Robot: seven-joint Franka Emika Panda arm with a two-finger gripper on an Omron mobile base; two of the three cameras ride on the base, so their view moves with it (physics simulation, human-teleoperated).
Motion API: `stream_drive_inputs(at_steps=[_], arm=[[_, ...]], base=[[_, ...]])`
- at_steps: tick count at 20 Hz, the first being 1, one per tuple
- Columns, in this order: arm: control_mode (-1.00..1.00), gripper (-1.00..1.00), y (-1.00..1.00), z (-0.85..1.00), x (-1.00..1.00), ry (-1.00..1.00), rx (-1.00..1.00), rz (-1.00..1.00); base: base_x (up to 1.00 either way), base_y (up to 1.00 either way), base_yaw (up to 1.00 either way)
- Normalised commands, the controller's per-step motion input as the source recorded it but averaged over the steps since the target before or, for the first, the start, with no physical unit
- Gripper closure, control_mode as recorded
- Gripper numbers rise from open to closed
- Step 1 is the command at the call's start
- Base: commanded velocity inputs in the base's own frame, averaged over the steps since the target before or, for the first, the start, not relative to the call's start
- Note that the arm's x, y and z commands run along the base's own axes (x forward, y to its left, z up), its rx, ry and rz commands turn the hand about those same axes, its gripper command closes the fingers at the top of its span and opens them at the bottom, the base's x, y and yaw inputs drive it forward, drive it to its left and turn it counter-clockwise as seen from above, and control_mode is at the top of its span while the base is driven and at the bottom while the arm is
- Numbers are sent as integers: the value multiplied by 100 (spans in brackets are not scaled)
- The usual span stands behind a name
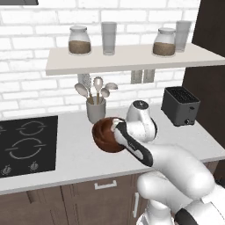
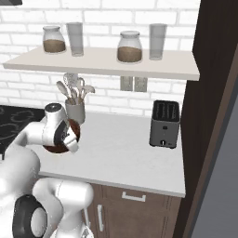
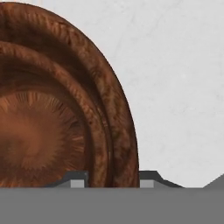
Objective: Pick up the bowls on the counter and stack them on top of one another in the open cabinet. Place the smaller bowl on top of the larger bowl.
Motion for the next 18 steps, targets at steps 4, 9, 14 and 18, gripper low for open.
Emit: stream_drive_inputs(at_steps=[4, 9, 14, 18], arm=[[-100, 100, -87, 100, -99, -28, 12, -26], [-100, 100, -83, 100, -82, -29, 13, -30], [-100, 100, -61, 100, -59, -35, 10, -25], [-100, 100, -46, 100, -41, -29, 10, -21]], base=[[0, 0, 0], [0, 0, 0], [0, 0, 0], [0, 0, 0]])
